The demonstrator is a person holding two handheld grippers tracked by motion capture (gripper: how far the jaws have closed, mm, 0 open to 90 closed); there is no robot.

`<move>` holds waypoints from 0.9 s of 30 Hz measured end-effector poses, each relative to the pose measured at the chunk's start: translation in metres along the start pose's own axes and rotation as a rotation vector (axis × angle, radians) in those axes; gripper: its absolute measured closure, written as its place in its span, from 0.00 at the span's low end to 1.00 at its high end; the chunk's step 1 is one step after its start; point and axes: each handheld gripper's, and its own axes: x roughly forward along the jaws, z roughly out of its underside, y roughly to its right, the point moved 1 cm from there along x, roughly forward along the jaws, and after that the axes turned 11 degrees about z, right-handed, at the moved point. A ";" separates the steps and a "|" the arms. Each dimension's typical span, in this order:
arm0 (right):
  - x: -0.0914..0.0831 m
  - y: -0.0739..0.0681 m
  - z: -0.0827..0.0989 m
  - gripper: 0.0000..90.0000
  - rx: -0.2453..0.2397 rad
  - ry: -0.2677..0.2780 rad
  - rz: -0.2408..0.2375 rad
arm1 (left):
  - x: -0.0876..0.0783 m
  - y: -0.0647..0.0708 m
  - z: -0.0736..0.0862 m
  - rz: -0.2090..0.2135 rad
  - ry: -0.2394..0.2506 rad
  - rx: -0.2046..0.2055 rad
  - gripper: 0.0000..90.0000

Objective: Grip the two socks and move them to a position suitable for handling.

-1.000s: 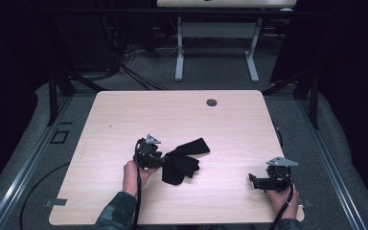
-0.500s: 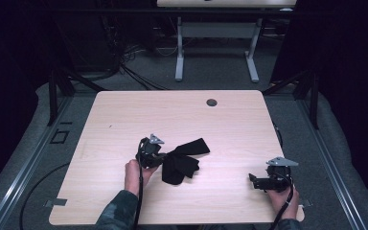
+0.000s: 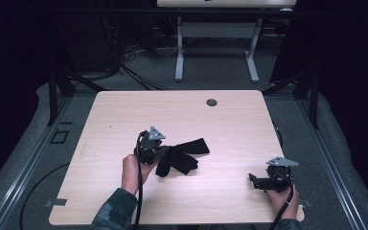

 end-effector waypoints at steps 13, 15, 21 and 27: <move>0.000 0.000 0.000 0.02 0.000 0.000 0.001 | -0.028 0.047 -0.006 0.089 0.041 0.071 0.97; 0.000 0.000 0.000 0.03 0.001 0.000 0.002 | -0.027 0.051 -0.004 0.104 0.036 0.070 0.97; 0.000 0.000 0.000 0.03 0.001 0.000 0.002 | 0.014 0.060 0.022 0.193 -0.070 0.019 0.89; 0.000 -0.001 0.000 0.03 0.010 0.003 0.009 | 0.028 0.050 0.040 0.177 -0.073 -0.047 0.47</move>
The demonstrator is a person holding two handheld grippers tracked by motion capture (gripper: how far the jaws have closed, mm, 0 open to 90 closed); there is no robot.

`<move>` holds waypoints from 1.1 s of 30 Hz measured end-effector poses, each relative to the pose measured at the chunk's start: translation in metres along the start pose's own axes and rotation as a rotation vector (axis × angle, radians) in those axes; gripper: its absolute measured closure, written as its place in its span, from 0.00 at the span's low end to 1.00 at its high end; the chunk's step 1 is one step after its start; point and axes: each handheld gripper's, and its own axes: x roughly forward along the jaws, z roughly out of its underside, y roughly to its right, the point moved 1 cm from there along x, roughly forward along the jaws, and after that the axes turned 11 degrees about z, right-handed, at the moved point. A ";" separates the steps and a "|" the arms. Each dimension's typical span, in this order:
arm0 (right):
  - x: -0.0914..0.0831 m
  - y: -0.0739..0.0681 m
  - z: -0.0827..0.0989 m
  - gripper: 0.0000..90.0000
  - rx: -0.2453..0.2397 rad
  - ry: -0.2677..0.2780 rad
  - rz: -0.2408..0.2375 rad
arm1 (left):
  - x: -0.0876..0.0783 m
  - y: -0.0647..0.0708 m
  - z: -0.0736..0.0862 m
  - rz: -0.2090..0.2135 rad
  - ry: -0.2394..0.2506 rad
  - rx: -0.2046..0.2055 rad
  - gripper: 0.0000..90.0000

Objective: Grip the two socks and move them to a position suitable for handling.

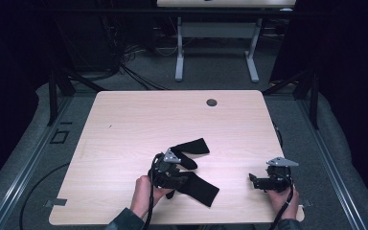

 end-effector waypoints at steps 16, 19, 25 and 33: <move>-0.051 -0.050 -0.008 0.26 0.028 -0.012 -0.217 | -0.038 -0.017 0.067 -0.024 0.047 -0.082 0.36; -0.055 -0.063 -0.009 0.30 0.011 -0.018 -0.257 | -0.035 -0.011 0.073 -0.009 0.041 -0.069 0.34; -0.052 -0.103 -0.014 0.41 -0.029 -0.042 -0.331 | -0.016 0.000 0.079 -0.029 0.023 -0.054 0.34; -0.036 -0.128 -0.019 0.59 -0.075 -0.092 -0.341 | -0.005 -0.001 0.074 -0.062 0.014 -0.051 0.54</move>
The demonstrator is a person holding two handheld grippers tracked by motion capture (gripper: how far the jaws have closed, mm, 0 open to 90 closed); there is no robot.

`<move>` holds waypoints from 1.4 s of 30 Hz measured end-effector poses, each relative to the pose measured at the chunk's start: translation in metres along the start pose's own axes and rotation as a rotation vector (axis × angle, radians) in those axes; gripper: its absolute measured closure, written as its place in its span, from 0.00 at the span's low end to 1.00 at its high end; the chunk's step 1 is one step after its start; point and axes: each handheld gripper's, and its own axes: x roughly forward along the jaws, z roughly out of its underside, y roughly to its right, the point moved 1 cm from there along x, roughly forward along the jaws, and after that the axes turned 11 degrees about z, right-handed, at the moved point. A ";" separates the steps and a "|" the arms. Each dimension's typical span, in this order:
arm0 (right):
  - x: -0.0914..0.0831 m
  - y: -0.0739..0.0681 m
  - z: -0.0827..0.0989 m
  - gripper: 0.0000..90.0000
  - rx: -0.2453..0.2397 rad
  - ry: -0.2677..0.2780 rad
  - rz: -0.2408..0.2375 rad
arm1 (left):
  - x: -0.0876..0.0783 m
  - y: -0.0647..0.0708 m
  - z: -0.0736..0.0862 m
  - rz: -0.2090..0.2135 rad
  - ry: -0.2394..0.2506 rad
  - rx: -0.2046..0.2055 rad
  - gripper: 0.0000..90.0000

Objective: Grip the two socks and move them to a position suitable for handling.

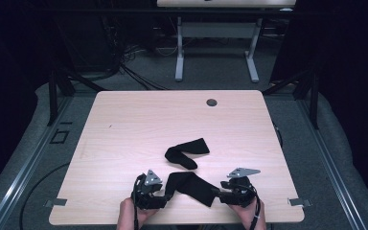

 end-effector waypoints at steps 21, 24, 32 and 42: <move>-0.015 0.003 -0.013 0.91 -0.036 0.049 -0.086 | -0.046 0.001 -0.011 -0.228 0.029 0.190 0.98; -0.016 0.003 -0.018 0.89 -0.066 0.042 -0.085 | -0.046 0.005 -0.004 -0.248 -0.048 0.212 0.91; 0.000 0.012 -0.015 0.62 -0.058 0.006 0.018 | -0.055 -0.010 0.013 -0.275 -0.037 0.113 0.40; -0.007 0.001 -0.004 0.60 -0.028 0.003 0.032 | -0.056 -0.037 -0.001 -0.188 0.038 -0.014 0.46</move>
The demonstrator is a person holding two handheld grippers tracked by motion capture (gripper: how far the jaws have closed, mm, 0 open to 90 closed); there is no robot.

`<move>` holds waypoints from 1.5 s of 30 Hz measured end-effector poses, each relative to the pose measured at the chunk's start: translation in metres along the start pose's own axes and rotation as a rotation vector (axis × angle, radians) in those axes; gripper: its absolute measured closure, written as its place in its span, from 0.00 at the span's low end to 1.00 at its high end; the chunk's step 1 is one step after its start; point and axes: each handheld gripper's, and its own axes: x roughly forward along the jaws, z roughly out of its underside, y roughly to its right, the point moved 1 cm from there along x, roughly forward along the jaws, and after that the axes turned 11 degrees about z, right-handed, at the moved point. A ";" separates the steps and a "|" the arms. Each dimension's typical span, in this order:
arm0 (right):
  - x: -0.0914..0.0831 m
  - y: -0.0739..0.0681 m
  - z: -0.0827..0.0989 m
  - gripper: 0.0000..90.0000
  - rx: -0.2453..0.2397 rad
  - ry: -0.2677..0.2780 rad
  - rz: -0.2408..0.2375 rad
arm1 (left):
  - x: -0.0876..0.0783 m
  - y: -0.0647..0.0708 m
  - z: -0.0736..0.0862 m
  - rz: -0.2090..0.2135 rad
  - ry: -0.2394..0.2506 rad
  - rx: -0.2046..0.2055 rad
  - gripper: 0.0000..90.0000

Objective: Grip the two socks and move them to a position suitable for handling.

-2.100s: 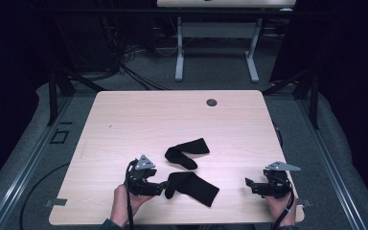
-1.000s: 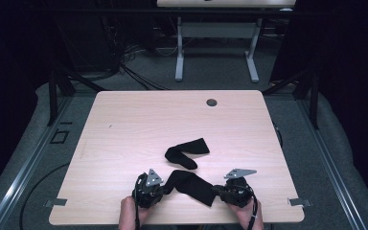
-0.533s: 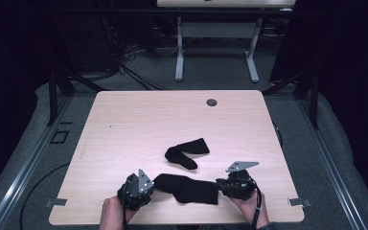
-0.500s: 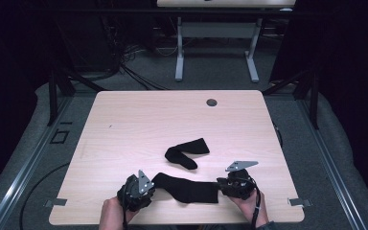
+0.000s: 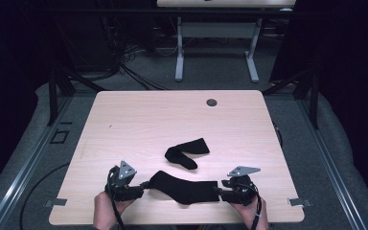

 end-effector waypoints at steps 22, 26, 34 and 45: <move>0.012 -0.007 0.006 0.90 -0.034 -0.031 -0.032 | 0.039 -0.015 -0.005 0.057 -0.061 -0.045 0.99; 0.011 -0.007 0.006 0.96 -0.032 -0.015 -0.035 | 0.032 -0.017 -0.001 0.067 -0.028 -0.060 0.99; 0.011 -0.007 0.005 0.98 -0.040 -0.018 -0.043 | 0.022 -0.020 0.002 0.091 -0.010 -0.087 0.99; 0.007 -0.003 0.007 0.98 -0.072 -0.039 -0.020 | 0.017 -0.006 0.014 0.125 -0.041 -0.068 0.98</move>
